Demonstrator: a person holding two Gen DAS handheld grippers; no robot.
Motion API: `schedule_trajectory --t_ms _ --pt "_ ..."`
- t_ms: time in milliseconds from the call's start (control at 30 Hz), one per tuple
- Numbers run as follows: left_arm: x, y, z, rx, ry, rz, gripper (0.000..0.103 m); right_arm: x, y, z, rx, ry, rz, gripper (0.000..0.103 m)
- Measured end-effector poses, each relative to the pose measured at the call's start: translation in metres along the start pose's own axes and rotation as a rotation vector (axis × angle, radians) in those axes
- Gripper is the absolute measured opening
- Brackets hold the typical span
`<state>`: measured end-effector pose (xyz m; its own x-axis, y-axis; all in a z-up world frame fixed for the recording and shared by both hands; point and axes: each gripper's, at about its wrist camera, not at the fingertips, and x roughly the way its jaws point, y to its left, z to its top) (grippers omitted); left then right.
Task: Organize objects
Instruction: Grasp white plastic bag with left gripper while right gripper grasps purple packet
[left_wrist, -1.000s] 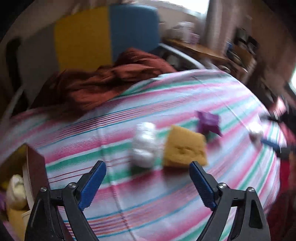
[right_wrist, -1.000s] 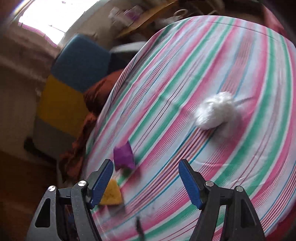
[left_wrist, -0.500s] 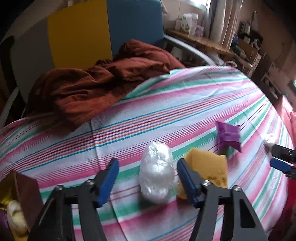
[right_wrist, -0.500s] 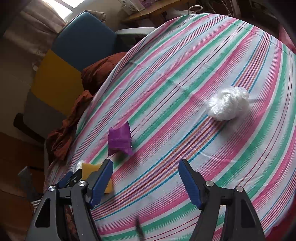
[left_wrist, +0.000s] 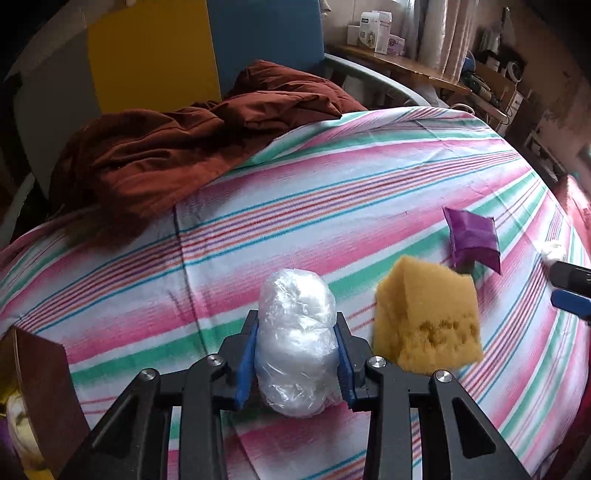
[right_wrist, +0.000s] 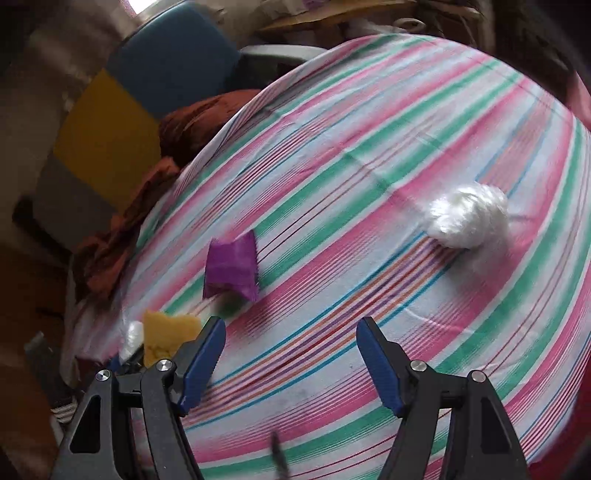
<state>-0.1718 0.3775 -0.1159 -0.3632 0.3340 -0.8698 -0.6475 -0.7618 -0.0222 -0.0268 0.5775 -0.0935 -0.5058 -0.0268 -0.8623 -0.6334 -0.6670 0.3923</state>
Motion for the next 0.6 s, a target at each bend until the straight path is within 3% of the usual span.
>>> schedule_trajectory --t_ms 167,367,533,600 --pt "-0.010 -0.002 -0.012 -0.009 0.029 0.005 0.037 0.003 0.027 -0.004 -0.163 0.019 -0.038 0.074" --pt "-0.024 -0.003 -0.037 0.005 0.043 -0.003 0.037 0.011 0.079 0.011 -0.615 -0.027 -0.161 0.074" --pt "-0.031 0.001 -0.049 -0.028 0.036 -0.024 0.037 0.038 0.107 0.008 -0.949 0.037 -0.261 0.073" --pt "-0.033 0.000 -0.053 -0.019 0.032 -0.022 0.037 0.051 0.112 0.007 -1.016 0.070 -0.276 0.073"
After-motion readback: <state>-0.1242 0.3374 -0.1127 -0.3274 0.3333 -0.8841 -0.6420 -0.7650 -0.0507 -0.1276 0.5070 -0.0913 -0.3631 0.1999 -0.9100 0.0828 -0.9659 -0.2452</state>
